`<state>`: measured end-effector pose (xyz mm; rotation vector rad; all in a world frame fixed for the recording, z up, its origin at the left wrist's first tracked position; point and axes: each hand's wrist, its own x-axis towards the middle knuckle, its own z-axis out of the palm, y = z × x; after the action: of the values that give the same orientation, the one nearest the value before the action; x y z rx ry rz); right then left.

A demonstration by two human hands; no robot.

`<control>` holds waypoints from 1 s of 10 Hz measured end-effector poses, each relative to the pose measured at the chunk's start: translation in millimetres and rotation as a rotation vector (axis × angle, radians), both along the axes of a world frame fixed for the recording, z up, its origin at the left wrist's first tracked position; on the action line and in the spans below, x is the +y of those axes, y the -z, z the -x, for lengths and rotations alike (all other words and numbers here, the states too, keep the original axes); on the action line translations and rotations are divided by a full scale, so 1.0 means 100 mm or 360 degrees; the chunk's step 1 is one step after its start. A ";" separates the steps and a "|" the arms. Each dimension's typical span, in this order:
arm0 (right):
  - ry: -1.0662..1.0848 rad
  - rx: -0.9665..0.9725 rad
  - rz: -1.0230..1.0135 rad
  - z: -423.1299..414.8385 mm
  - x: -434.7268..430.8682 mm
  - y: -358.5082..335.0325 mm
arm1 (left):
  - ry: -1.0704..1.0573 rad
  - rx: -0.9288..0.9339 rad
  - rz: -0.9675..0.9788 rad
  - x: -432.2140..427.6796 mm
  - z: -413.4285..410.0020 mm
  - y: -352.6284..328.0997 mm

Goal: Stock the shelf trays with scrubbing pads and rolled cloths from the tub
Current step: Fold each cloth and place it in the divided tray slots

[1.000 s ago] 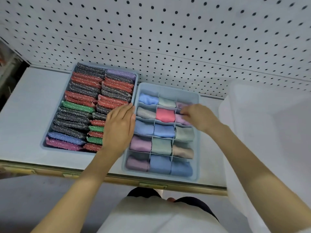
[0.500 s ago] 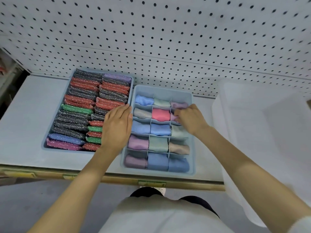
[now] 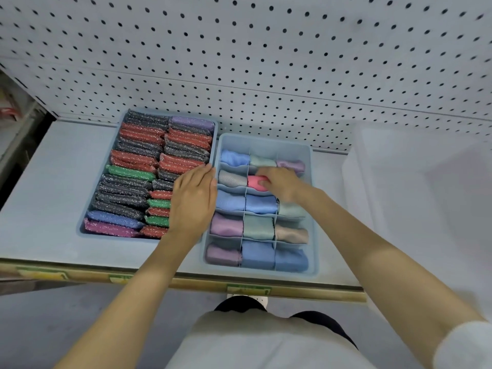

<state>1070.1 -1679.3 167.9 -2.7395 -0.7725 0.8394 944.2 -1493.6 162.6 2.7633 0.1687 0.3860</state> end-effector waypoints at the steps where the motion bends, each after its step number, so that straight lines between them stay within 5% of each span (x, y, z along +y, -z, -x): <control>1: -0.0077 -0.0009 0.0061 0.01 -0.02 -0.02 | -0.0005 -0.0022 0.0007 0.00 0.00 -0.01; 3: 0.0185 -0.0017 -0.0376 0.01 -0.18 -0.28 | -0.0005 -0.0012 -0.0010 0.00 0.00 -0.02; 5: -0.0167 -0.0085 0.0059 0.28 -0.62 -0.44 | 0.0001 0.0004 -0.0023 0.01 -0.01 -0.01; 7: -0.0479 -0.0525 0.0407 0.37 -0.63 -0.09 | 0.0011 0.0046 -0.0035 0.00 0.00 -0.01; 10: -0.0326 -0.0614 0.0116 0.45 -0.66 -0.18 | 0.0021 0.0095 -0.0005 0.01 0.02 -0.04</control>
<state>1024.8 -1745.5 186.3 -2.9661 -1.1279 0.3744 942.4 -1492.9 166.7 2.7794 0.1644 0.3005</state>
